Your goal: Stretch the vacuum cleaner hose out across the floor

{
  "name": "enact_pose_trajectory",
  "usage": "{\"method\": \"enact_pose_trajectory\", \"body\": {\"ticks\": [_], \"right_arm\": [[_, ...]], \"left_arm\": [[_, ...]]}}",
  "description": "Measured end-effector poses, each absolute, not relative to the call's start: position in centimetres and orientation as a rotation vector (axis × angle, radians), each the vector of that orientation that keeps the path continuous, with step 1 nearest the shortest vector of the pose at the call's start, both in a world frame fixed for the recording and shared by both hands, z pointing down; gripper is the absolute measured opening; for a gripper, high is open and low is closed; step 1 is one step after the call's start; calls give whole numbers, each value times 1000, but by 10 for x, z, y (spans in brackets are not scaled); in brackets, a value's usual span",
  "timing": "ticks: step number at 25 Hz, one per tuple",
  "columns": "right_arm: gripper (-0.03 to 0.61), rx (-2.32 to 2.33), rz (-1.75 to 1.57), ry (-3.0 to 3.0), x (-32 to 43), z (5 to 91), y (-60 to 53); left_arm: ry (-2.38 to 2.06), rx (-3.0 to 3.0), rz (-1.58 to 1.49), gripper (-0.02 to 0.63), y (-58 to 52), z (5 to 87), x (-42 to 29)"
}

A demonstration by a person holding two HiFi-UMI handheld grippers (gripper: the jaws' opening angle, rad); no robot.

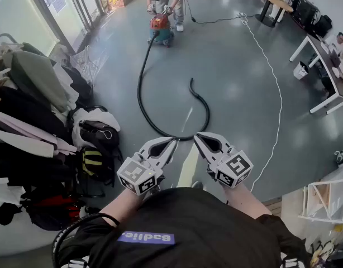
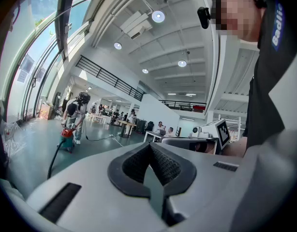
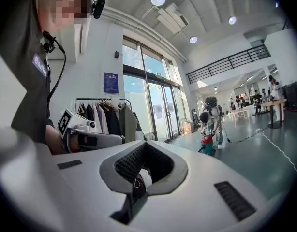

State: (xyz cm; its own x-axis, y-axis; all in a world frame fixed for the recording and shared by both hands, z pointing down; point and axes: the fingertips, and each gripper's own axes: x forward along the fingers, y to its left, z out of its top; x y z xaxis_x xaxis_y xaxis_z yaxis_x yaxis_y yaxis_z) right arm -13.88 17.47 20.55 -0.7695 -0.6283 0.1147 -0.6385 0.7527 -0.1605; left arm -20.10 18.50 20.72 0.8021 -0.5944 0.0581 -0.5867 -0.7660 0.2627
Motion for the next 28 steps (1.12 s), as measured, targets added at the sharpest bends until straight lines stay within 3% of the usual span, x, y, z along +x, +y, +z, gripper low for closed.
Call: {"method": "enact_pose_trajectory", "body": {"ticks": [16,28], "right_arm": [[3,1052,345,-2943,-114,204,170],[3,1071,370,-2972,-25,207,160]], "left_arm": [[-925,2719,-23,6,176,207,-178],[-954,2728,4,6,161,204,-106]]}}
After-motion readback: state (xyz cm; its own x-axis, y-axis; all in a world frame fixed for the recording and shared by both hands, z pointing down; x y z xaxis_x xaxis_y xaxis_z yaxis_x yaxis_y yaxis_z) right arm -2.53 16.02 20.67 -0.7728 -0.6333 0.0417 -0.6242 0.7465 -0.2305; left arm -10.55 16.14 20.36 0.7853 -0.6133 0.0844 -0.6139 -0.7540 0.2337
